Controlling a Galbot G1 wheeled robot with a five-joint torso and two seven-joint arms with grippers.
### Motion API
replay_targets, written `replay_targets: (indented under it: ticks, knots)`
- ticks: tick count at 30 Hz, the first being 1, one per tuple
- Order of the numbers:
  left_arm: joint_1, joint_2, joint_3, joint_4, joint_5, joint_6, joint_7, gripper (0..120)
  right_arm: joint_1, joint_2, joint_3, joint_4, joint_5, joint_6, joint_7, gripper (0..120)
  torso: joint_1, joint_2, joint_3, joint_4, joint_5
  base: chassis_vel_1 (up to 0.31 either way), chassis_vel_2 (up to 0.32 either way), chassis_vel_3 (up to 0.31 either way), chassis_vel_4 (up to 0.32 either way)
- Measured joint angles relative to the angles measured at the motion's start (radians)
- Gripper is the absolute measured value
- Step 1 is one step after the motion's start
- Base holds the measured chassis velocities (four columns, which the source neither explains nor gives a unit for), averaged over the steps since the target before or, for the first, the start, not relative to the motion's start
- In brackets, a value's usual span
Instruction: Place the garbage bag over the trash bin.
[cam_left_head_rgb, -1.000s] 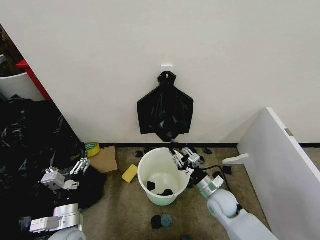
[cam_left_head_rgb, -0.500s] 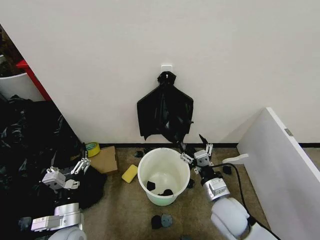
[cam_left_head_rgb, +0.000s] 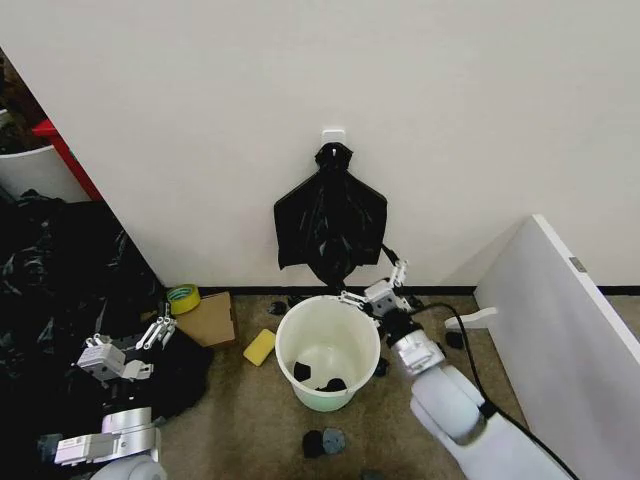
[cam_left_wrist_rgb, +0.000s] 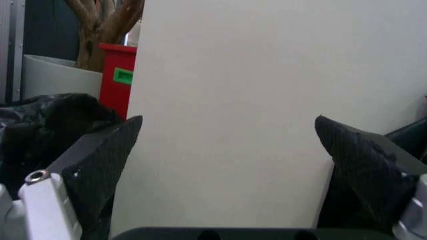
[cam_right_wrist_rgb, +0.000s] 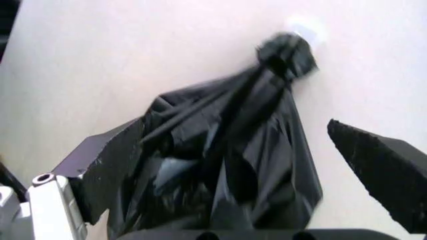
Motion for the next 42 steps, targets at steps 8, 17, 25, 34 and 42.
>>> replay_targets:
  ticks: [8,17,25,34,42]
  knots:
    - [-0.002,0.0,-0.001,0.006,0.001,0.003,-0.002,100,0.088,0.034,-0.032,-0.102,-0.142,-0.177,-0.054,77,0.0,0.0,0.0,0.0,0.0001,0.0,0.0,0.0,0.0]
    - [-0.009,-0.009,0.001,0.015,0.003,0.002,-0.004,100,0.112,0.073,-0.002,-0.212,-0.287,-0.228,-0.066,49,0.0,0.0,0.0,-0.0001,0.0002,0.0,0.0,0.0,0.0]
    - [-0.014,-0.023,0.013,0.017,0.018,0.001,-0.004,100,0.111,0.085,0.022,-0.228,-0.298,-0.221,-0.023,21,0.0,0.0,0.0,-0.0001,0.0002,0.0,0.0,0.0,0.0]
    - [-0.018,-0.024,0.028,0.01,0.029,0.003,-0.005,100,0.084,0.077,0.028,-0.168,-0.121,-0.173,0.015,0,0.0,0.0,0.0,0.0,0.0,0.0,0.0,0.0,0.0]
    - [-0.029,0.165,0.064,0.007,-0.056,-0.069,0.118,100,0.063,0.069,-0.019,-0.092,0.272,-0.015,0.081,0,0.0,0.0,0.0,0.0001,0.0001,0.0,0.0,0.0,0.0]
